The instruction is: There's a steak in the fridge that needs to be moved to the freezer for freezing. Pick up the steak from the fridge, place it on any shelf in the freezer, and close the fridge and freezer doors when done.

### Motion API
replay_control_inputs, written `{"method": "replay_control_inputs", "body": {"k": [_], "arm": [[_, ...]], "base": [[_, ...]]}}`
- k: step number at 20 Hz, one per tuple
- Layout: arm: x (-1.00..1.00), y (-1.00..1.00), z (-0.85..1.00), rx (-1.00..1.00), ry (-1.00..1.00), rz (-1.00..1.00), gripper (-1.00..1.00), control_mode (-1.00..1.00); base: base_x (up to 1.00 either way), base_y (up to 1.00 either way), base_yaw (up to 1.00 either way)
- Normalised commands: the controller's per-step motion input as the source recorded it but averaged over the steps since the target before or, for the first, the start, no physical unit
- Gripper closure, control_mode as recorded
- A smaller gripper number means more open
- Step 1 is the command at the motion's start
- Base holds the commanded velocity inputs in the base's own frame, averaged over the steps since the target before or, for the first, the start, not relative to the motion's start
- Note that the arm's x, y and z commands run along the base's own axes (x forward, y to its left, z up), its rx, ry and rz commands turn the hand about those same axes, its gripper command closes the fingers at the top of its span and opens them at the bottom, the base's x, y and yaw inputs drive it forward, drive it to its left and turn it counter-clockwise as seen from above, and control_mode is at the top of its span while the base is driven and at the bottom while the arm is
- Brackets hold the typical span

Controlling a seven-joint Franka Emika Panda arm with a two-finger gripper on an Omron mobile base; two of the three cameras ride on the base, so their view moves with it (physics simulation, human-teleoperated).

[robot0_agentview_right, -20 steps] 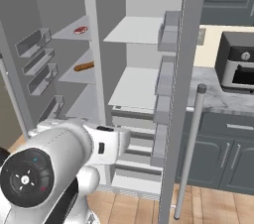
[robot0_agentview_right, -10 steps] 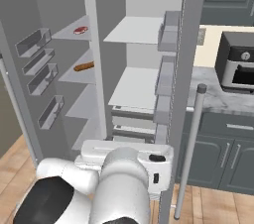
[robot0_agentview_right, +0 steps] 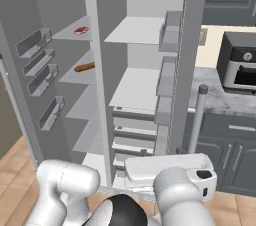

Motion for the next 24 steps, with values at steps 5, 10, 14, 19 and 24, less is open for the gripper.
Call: {"method": "replay_control_inputs", "body": {"k": [5,10,14,19,24], "arm": [[0.57,-0.25,-0.42,0.00,-0.11,0.20,-1.00,-1.00],[0.68,-0.29,-0.42,0.00,-0.01,0.17,-1.00,-1.00],[0.61,-0.57,-0.20,0.00,0.01,0.16,-1.00,-1.00],[0.25,-0.66,-0.17,0.00,0.00,0.16,-1.00,-1.00],[0.28,-0.38,-0.31,0.00,0.00,0.17,-1.00,-1.00]], "base": [[0.00,0.00,0.00],[0.00,0.00,0.00],[0.00,0.00,0.00],[0.00,0.00,0.00],[0.00,0.00,0.00]]}}
